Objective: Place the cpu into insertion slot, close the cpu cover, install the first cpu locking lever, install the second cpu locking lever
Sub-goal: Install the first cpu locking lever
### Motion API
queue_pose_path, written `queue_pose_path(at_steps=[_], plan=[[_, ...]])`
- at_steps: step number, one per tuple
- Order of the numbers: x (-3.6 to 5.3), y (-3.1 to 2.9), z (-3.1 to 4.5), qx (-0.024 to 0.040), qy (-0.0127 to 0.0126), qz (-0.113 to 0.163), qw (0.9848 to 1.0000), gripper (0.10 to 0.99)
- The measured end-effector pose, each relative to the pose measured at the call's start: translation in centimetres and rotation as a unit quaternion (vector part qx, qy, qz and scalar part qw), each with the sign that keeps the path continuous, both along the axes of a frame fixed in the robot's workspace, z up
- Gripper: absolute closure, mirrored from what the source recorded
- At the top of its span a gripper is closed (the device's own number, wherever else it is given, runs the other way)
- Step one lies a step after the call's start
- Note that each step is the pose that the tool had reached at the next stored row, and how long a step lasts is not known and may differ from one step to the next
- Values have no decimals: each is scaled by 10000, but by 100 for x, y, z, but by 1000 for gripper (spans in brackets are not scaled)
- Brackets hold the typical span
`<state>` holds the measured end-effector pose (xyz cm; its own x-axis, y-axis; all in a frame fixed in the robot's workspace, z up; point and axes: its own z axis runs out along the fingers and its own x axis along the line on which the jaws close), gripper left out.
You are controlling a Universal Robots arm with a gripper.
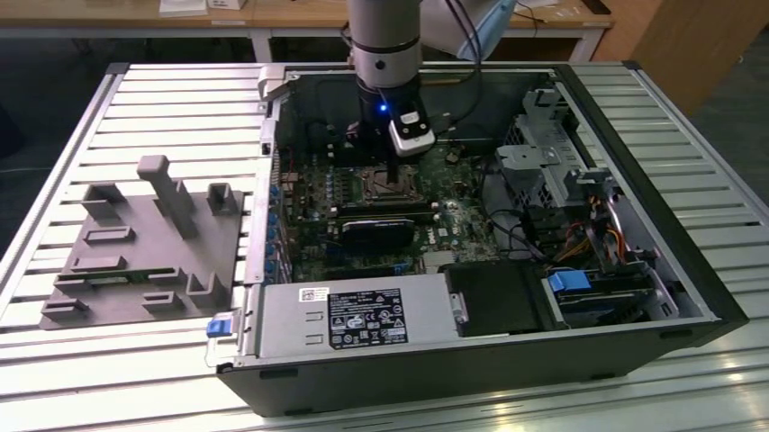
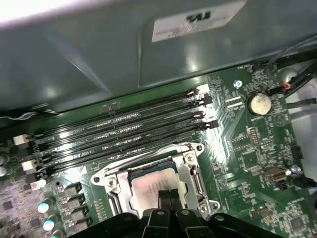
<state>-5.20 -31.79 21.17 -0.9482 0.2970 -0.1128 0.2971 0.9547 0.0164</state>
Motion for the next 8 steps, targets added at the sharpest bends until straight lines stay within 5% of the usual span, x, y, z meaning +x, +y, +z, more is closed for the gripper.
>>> queue_pose_path(at_steps=[8], plan=[[0, 0, 184, -1, -5, 0, 10000, 984]])
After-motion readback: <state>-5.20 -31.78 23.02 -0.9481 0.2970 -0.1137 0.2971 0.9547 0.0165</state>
